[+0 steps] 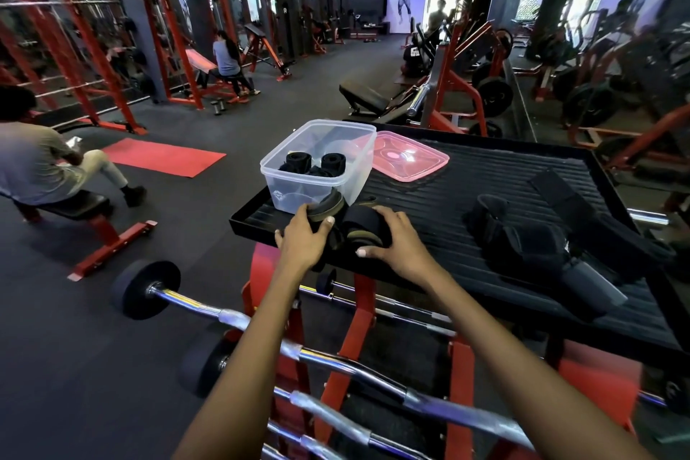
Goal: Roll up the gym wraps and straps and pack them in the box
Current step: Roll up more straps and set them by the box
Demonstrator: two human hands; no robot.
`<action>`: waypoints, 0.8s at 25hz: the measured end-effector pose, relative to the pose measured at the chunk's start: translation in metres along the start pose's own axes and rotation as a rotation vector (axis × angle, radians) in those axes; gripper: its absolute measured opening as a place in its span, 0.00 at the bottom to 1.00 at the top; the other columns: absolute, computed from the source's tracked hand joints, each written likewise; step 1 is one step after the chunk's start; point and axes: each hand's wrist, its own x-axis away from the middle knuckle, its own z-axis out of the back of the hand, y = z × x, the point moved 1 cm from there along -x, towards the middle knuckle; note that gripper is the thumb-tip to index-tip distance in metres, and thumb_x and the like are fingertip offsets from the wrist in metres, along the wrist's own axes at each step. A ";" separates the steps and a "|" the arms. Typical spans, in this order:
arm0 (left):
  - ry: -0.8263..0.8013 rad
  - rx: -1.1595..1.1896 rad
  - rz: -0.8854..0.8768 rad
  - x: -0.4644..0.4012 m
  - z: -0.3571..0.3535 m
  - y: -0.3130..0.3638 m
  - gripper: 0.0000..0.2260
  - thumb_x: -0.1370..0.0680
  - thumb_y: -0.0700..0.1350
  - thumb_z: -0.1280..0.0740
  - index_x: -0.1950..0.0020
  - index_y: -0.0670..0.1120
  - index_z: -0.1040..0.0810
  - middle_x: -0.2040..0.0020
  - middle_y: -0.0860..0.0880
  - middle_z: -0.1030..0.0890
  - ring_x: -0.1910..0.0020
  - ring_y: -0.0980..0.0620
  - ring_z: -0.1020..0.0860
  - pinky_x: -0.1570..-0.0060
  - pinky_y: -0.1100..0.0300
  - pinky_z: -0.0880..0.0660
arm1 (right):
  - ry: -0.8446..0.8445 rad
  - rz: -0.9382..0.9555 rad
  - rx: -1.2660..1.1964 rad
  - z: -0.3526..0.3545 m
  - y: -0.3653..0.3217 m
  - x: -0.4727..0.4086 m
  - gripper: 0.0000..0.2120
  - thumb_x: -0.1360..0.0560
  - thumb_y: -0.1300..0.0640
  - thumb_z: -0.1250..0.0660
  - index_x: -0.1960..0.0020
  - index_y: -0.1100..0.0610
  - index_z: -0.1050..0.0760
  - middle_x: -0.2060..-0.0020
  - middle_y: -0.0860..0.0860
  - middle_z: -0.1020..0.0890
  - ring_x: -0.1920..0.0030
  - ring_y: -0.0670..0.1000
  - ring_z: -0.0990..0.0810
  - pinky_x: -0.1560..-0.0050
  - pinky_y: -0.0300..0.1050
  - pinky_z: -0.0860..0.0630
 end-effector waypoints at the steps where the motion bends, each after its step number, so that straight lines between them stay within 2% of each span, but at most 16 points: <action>1: 0.002 -0.003 0.019 0.001 -0.002 -0.001 0.21 0.23 0.57 0.39 0.32 0.50 0.33 0.33 0.46 0.26 0.32 0.42 0.31 0.30 0.37 0.46 | -0.014 -0.017 -0.019 0.003 0.001 -0.001 0.33 0.32 0.54 0.25 0.31 0.52 0.35 0.43 0.51 0.32 0.42 0.43 0.33 0.44 0.29 0.40; 3: -0.020 0.059 0.049 0.003 -0.006 -0.005 0.25 0.23 0.59 0.40 0.29 0.51 0.37 0.30 0.46 0.29 0.29 0.41 0.35 0.30 0.36 0.47 | 0.005 -0.045 -0.049 0.003 0.008 -0.001 0.28 0.28 0.49 0.29 0.31 0.52 0.34 0.40 0.49 0.29 0.38 0.45 0.30 0.38 0.37 0.36; 5: -0.028 0.149 0.064 0.002 -0.013 -0.010 0.32 0.24 0.60 0.40 0.25 0.48 0.44 0.28 0.42 0.33 0.28 0.39 0.37 0.30 0.37 0.44 | 0.042 -0.097 -0.105 -0.001 0.014 -0.001 0.25 0.26 0.47 0.33 0.31 0.52 0.33 0.37 0.53 0.26 0.36 0.51 0.27 0.34 0.48 0.32; 7: -0.015 0.174 0.093 0.002 -0.019 -0.011 0.32 0.22 0.58 0.40 0.24 0.48 0.48 0.28 0.39 0.34 0.29 0.38 0.36 0.31 0.38 0.42 | 0.105 -0.178 -0.216 -0.004 0.008 -0.004 0.24 0.27 0.48 0.32 0.34 0.54 0.32 0.39 0.55 0.23 0.38 0.54 0.24 0.36 0.51 0.28; 9: -0.012 0.165 0.129 0.001 -0.020 -0.010 0.30 0.21 0.57 0.41 0.24 0.48 0.47 0.29 0.38 0.32 0.30 0.38 0.35 0.31 0.37 0.41 | 0.188 -0.184 -0.195 -0.009 -0.003 -0.007 0.26 0.30 0.49 0.27 0.37 0.56 0.30 0.42 0.55 0.25 0.42 0.52 0.25 0.39 0.45 0.30; 10: -0.004 0.142 0.139 0.001 -0.020 -0.009 0.29 0.21 0.56 0.42 0.24 0.47 0.46 0.29 0.39 0.32 0.30 0.38 0.35 0.31 0.37 0.42 | 0.198 -0.132 -0.109 -0.015 -0.009 -0.007 0.27 0.32 0.49 0.26 0.38 0.57 0.29 0.43 0.56 0.27 0.43 0.52 0.28 0.40 0.42 0.32; 12: 0.032 0.070 0.141 0.002 -0.017 -0.011 0.28 0.21 0.55 0.43 0.25 0.44 0.44 0.28 0.40 0.34 0.27 0.41 0.40 0.29 0.37 0.47 | 0.146 -0.037 0.028 -0.027 -0.018 -0.005 0.28 0.31 0.48 0.27 0.36 0.56 0.31 0.43 0.56 0.31 0.41 0.54 0.30 0.39 0.42 0.35; 15: 0.045 0.006 0.111 0.001 -0.015 -0.016 0.27 0.20 0.54 0.45 0.25 0.40 0.43 0.26 0.40 0.38 0.25 0.42 0.46 0.28 0.38 0.50 | 0.045 -0.055 -0.059 -0.025 -0.016 -0.002 0.29 0.28 0.49 0.30 0.31 0.55 0.36 0.38 0.55 0.35 0.36 0.53 0.31 0.39 0.35 0.38; 20: 0.097 0.096 0.114 0.004 -0.016 -0.014 0.28 0.20 0.53 0.42 0.25 0.40 0.43 0.27 0.39 0.36 0.26 0.40 0.41 0.29 0.36 0.47 | 0.093 -0.073 -0.108 -0.015 -0.015 0.006 0.31 0.26 0.50 0.32 0.27 0.55 0.40 0.33 0.54 0.37 0.34 0.46 0.35 0.40 0.30 0.43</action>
